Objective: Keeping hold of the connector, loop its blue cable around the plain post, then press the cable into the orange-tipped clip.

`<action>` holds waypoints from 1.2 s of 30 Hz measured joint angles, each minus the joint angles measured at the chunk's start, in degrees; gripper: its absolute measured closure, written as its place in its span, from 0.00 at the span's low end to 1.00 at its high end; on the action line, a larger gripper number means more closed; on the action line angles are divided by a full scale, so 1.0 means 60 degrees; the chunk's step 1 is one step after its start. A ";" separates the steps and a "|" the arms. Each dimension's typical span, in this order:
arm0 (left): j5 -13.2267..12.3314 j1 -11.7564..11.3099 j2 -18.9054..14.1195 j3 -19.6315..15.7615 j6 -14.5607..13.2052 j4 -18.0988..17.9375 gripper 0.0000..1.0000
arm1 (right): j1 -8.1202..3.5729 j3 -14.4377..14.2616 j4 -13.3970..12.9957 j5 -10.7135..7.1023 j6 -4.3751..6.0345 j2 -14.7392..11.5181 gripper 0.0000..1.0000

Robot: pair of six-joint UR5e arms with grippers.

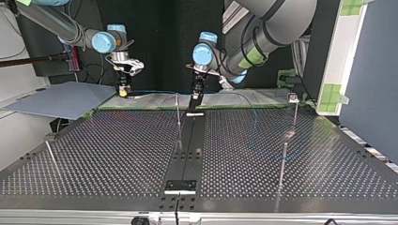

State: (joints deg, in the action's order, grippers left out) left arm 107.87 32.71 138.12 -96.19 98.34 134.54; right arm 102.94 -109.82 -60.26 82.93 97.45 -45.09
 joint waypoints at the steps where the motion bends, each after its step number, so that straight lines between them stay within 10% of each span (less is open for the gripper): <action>1: 0.0010 0.0001 0.0001 -0.0001 0.0000 -0.0003 0.98 | -0.0008 0.0003 -0.0003 -0.0020 -0.0029 0.0001 1.00; 36: -0.0122 -0.0037 0.0843 0.0720 0.0205 0.0149 0.98 | -0.0032 0.0335 -0.0234 -0.0190 -0.0205 0.0862 1.00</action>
State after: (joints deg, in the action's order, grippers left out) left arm 107.14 32.48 143.18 -91.87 99.57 135.43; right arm 102.74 -107.81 -61.67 81.79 96.22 -39.91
